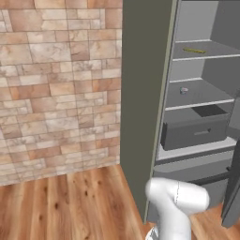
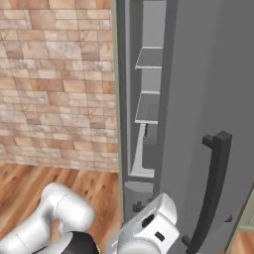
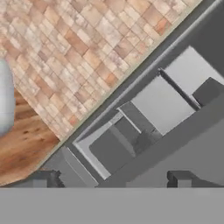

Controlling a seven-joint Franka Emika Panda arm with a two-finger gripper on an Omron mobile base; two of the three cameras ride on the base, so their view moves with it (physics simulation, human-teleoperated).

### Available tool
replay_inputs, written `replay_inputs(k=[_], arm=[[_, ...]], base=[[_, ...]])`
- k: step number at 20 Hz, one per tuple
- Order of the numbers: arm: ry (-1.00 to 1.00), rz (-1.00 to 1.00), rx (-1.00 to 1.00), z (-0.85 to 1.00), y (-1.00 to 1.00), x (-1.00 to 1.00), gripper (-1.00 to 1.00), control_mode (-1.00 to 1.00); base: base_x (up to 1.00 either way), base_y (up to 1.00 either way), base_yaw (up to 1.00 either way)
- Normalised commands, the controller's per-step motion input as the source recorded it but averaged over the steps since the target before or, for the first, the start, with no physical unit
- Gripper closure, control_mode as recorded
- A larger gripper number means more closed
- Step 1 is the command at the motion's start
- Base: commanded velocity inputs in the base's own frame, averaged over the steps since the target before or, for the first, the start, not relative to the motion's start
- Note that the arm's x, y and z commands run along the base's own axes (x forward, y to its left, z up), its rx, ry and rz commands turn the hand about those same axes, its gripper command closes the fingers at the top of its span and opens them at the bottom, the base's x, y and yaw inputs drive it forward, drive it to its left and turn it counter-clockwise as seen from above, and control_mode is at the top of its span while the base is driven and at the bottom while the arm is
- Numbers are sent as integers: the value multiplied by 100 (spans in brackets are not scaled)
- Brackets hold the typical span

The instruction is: Retrieve the butter from the fridge and place it on a plate on the dining table. Then retrieve the butter knife by the fridge and place it near the plate.

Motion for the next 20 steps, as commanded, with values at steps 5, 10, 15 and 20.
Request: replay_inputs(k=[5,10,15,20], arm=[[18,1,-80,76,100,-10,-100,-100],[50,-4,-66,44,87,65,-100,-100],[74,-7,-41,-9,0,100,-100,-100],[61,-4,-13,-73,-50,100,-100,-100]], base=[[0,0,0],[0,0,0],[0,0,0],[0,0,0]])
